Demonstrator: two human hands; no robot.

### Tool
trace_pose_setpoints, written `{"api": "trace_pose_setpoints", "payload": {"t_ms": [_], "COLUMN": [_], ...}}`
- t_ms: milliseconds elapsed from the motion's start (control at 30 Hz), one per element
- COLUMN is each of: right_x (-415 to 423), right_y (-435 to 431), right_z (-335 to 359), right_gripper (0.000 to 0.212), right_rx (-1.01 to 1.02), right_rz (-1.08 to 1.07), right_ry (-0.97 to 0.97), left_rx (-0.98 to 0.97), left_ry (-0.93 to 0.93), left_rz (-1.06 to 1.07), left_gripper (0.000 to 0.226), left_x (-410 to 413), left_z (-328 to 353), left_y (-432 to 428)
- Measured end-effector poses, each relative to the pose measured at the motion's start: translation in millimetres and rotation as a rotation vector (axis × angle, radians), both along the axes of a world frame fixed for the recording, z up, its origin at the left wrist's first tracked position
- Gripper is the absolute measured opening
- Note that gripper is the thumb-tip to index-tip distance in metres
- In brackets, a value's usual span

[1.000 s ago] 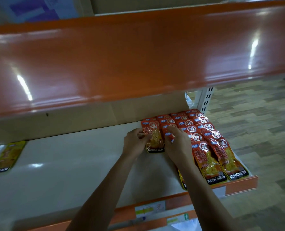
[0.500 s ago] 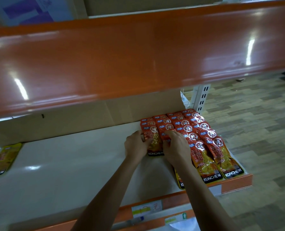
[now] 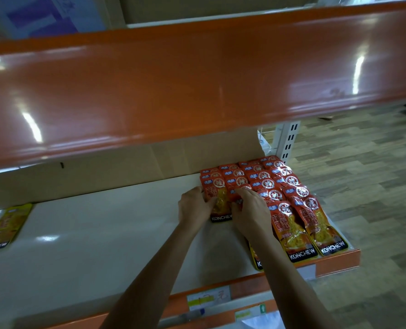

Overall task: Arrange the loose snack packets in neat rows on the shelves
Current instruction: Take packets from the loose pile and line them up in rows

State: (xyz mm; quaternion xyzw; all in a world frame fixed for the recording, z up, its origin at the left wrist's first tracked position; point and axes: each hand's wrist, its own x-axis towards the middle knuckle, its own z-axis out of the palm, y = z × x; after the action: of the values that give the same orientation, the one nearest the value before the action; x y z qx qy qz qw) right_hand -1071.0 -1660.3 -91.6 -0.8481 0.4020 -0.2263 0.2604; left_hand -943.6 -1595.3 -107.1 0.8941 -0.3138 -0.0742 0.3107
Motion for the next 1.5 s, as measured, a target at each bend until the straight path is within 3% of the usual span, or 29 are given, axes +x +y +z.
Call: {"api": "trace_pose_setpoints", "payload": {"t_ms": [500,667,933,1500], "right_x": [13.7,38.5,77.3,190.3], "right_y": [12.1,46.0,139.6,422.6], "right_z": [8.1,5.3,-1.8,-4.6], "right_gripper": [0.03,0.039,0.039,0.038], "right_rx": [-0.052,-0.039,-0.039,-0.095], "right_rz": [0.086,0.226,0.389,0.65], "right_ry": [0.017,0.036,0.04,0.081], "left_rx": [0.019,0.049,0.059,0.129], "left_ry": [-0.037,-0.171,-0.175,-0.249], "left_rz": [0.027,0.01,0.118,0.39], "left_gripper": [0.046,0.039,0.042,0.048], "left_x": [-3.3,-0.5,25.2,103.4], "left_z": [6.8,9.1,9.6,12.9], "left_y": [21.7,62.9,167.4,477.6]}}
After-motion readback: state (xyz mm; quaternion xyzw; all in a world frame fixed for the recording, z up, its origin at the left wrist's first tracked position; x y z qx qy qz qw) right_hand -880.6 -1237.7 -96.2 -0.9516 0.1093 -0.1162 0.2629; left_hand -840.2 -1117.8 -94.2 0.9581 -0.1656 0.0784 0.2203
